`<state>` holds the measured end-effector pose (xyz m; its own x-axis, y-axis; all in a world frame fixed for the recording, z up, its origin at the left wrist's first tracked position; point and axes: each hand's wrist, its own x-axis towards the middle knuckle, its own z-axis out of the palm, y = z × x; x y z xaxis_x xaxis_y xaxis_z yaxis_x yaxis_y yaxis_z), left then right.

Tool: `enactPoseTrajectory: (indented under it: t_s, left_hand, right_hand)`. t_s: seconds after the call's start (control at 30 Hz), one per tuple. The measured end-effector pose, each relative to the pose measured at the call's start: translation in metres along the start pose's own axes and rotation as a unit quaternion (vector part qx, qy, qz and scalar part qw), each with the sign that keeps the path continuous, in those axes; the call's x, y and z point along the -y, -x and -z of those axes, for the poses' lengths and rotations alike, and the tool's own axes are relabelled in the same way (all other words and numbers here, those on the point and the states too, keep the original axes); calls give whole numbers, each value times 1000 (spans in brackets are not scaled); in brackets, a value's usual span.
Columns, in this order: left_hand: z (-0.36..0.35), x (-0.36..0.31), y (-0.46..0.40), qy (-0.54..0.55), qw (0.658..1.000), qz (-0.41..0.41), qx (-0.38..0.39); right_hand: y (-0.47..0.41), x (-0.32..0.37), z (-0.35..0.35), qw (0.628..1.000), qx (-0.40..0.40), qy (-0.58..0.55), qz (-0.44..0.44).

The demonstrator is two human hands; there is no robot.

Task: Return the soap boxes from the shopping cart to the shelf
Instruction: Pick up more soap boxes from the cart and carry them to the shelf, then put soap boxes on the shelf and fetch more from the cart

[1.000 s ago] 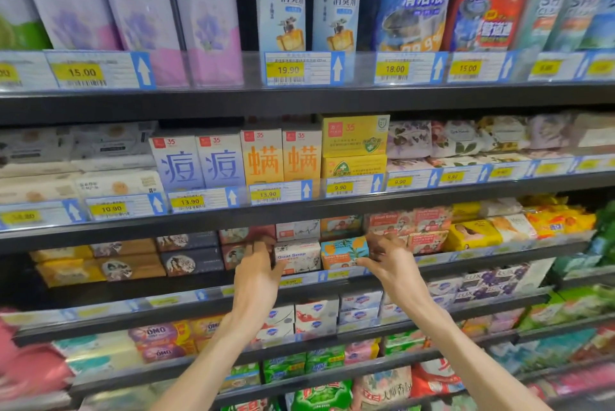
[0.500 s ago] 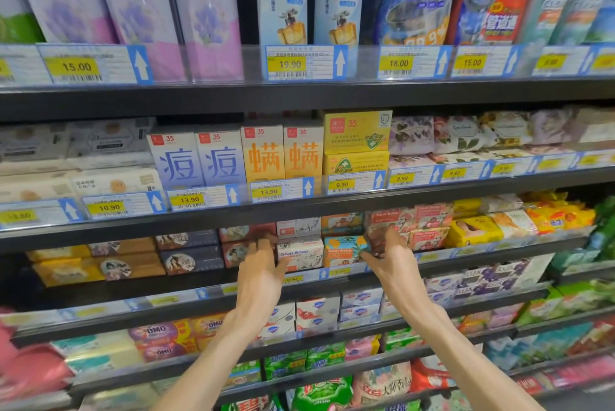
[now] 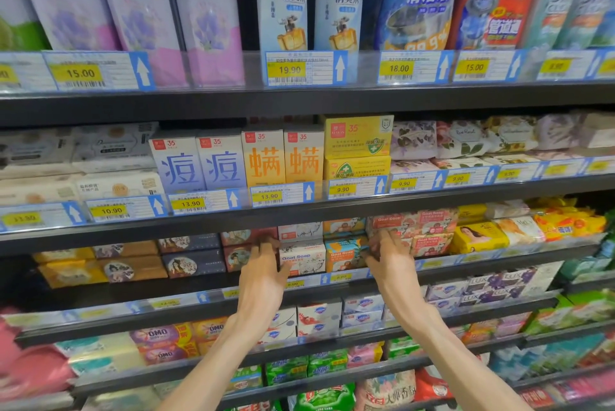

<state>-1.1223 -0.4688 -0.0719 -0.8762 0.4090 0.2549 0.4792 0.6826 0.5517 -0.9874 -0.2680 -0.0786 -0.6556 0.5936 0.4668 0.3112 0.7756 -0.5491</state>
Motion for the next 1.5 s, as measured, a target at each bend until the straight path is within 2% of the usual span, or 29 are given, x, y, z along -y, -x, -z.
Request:
enactPoseTrajectory:
  t_s: [0.1,0.2,0.33,0.5,0.83,1.0,1.2,1.37,1.5]
  left_hand:
    - [0,0,0,-2,1000,1,1]
    - [-2,1,0,-4,1000,1,1]
    - [-4,1,-1,-8,1000,3,-1]
    - [-4,-1,-1,-7,1000,3,-8]
    - [0,-1,5,-15,1000,-16,-16]
    - [14,8,36,-45,994,-60,-85]
    - [61,64,112,-135,981,-24,-136]
    - [122,136,189,-198,965,91,-147]
    - [173,190,260,-208,953,149,-165]
  right_hand:
    - [5,1,0,1000,-11,-16,1]
    - [18,8,4,997,-26,40,53]
    - [41,16,-4,982,19,100,159]
    - [42,13,-17,973,24,137,183]
    - [44,16,-14,979,31,95,176]
    - [49,37,-11,967,55,34,248]
    - [63,99,-56,925,113,-54,358]
    - [98,176,-95,864,174,-96,463]
    - [142,239,-119,811,241,-91,526]
